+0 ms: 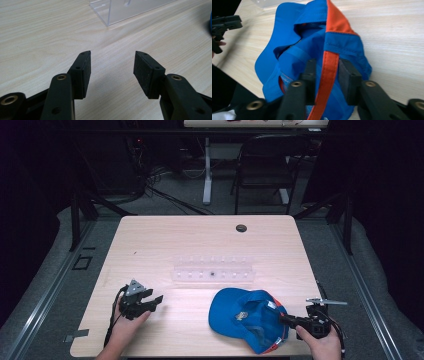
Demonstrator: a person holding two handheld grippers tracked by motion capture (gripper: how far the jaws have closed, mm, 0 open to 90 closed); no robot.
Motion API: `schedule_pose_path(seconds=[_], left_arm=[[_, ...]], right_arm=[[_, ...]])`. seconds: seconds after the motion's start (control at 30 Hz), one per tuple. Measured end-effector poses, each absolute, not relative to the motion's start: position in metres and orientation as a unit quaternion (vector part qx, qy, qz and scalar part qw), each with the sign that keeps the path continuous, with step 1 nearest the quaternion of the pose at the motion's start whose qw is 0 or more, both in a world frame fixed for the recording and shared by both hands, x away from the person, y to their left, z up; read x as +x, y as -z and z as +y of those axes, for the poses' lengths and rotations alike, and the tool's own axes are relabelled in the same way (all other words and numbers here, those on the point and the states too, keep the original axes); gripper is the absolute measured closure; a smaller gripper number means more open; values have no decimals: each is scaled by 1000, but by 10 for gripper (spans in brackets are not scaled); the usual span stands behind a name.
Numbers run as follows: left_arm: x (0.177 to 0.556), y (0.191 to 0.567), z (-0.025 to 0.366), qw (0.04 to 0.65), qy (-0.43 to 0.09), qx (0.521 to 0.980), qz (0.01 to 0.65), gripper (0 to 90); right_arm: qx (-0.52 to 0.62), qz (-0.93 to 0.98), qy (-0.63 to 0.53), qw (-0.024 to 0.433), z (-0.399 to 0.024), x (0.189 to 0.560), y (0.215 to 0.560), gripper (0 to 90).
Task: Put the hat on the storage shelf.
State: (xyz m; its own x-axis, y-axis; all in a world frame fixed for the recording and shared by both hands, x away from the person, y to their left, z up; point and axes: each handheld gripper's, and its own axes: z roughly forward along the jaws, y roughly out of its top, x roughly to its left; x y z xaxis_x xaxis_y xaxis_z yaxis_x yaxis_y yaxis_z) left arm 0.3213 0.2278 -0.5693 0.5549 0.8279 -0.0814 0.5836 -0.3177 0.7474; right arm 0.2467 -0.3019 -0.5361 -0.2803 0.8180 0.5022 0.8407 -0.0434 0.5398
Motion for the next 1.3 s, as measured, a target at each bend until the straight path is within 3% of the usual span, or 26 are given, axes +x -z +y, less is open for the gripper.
schedule_pose_path(seconds=[0.27,0.77,1.0,1.3], left_arm=[[322,570,228,379,-159,796,444,481],[322,571,226,378,-160,799,440,480],[322,571,226,377,-161,800,438,479],[322,571,225,374,-162,803,436,477]], right_arm=[[-599,-692,404,10,-303,270,533,767],[-612,-684,395,31,-303,317,530,770],[-613,-683,395,48,-307,315,532,670],[-614,-683,388,73,-315,305,536,649]])
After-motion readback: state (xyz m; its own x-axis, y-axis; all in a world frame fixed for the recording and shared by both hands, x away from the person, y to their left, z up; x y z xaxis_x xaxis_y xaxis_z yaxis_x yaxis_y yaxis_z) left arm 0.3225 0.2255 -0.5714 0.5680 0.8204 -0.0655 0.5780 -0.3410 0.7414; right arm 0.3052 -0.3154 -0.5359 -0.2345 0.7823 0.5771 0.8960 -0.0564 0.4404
